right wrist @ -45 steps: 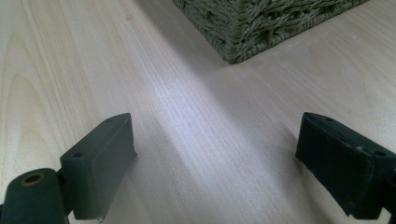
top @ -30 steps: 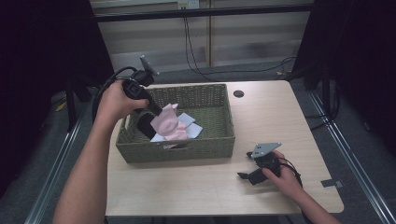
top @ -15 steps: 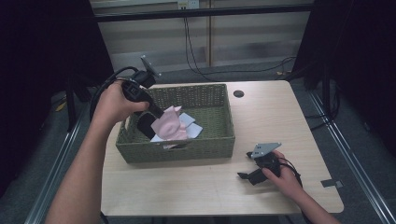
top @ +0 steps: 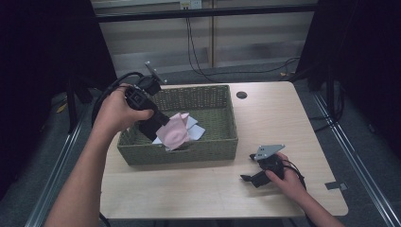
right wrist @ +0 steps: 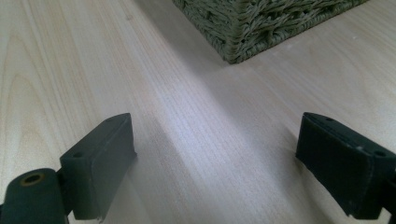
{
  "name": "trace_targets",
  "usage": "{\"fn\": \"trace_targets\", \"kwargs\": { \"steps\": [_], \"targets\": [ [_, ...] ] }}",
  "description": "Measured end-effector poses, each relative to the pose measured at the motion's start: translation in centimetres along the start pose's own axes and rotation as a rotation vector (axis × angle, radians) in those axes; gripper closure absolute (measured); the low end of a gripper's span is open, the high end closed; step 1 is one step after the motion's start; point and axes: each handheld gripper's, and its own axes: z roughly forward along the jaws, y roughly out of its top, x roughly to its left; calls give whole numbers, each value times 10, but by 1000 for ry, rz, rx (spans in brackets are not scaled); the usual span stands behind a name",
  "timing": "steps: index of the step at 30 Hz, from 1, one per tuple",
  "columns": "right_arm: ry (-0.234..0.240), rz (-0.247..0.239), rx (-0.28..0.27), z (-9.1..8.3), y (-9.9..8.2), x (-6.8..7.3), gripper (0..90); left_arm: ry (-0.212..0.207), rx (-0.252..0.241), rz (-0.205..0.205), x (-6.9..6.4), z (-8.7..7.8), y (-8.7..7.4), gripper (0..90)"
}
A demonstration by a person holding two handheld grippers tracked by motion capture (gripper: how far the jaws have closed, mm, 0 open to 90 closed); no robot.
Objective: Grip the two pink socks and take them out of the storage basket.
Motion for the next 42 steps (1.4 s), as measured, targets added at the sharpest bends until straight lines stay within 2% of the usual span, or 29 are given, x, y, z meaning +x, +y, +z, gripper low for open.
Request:
{"fn": "trace_targets", "kwargs": {
  "steps": [8, 13, 18, 20, 22, 23, 25, 26, 27, 29, 30, 34, 42],
  "targets": [
    [-3, -3, -2, 0, 0, 0, 105, -19, -9, 22, -11, 8, -7, 883],
    [-1, -1, -1, 0, 0, 0, 105, -38, -4, 62, -24, 16, -9, 882],
    [-4, -2, -2, 0, 0, 0, 105, -52, -12, 88, -34, 21, -10, 897],
    [-4, -2, -2, 0, 0, 0, 105, -52, -12, 86, -34, 22, -11, 893],
    [-4, -2, -1, 0, 0, 0, 105, -55, 0, 87, -32, 27, -12, 843],
    [-5, -2, -2, 0, 0, 0, 105, -44, -16, 82, -28, 34, -12, 767],
    [-5, -1, -1, 0, 0, 0, 105, -2, -35, 95, -23, 41, -12, 671],
    [-5, -1, -1, 0, 0, 0, 105, -2, -35, 95, -23, 41, -12, 614],
    [-5, -1, -1, 0, 0, 0, 105, 27, -64, 86, -15, 46, -12, 561],
    [-1, 2, 1, 0, 0, 0, 105, 43, -67, 93, -12, 48, -12, 551],
    [-4, -3, -2, 0, 0, 0, 105, 87, -67, 90, -5, 53, -10, 525],
    [-4, -1, -2, 0, 0, 0, 105, 111, -98, 74, 9, 62, -9, 465],
    [-4, -1, -2, 0, 0, 0, 105, 138, -91, 44, 34, 78, -6, 443]
  ]
}}
